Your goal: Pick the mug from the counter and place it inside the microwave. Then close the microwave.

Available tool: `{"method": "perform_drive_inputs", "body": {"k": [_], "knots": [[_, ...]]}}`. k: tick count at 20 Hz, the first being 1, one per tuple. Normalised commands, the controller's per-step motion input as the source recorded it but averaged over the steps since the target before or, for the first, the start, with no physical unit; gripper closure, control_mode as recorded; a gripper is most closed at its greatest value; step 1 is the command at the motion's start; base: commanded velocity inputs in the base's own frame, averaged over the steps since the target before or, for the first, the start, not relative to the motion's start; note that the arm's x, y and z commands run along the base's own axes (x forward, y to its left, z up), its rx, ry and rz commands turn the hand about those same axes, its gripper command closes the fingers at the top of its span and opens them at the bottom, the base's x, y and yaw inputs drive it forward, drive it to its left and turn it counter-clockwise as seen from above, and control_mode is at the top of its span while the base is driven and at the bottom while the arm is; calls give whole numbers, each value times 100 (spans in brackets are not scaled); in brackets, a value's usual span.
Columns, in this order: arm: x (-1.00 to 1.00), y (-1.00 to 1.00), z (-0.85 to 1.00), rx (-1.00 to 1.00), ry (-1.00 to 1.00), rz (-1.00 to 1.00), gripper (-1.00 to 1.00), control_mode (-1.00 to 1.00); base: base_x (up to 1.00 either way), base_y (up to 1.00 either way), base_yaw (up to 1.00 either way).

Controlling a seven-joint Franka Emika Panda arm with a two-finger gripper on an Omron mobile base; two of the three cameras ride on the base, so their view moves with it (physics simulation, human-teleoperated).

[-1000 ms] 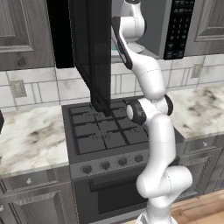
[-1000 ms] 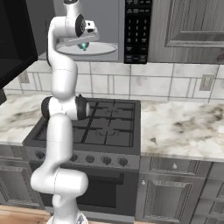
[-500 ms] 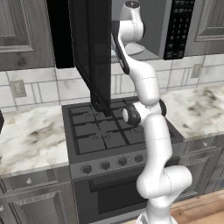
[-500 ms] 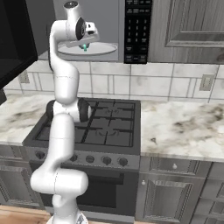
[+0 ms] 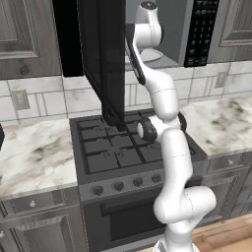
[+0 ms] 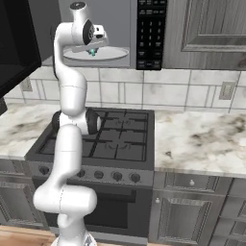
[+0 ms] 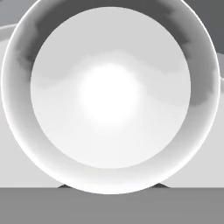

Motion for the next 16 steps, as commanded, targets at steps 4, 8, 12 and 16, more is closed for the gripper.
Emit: {"method": "perform_drive_inputs", "body": {"k": [4,8,12,16], "knots": [[0,0,39,0,16,0,100,-100,0,0,0],[0,0,7,0,7,0,100,-100,0,0,0],[0,0,0,0,0,0,100,-100,0,0,0],[0,0,0,0,0,0,-100,-100,0,0,0]]}}
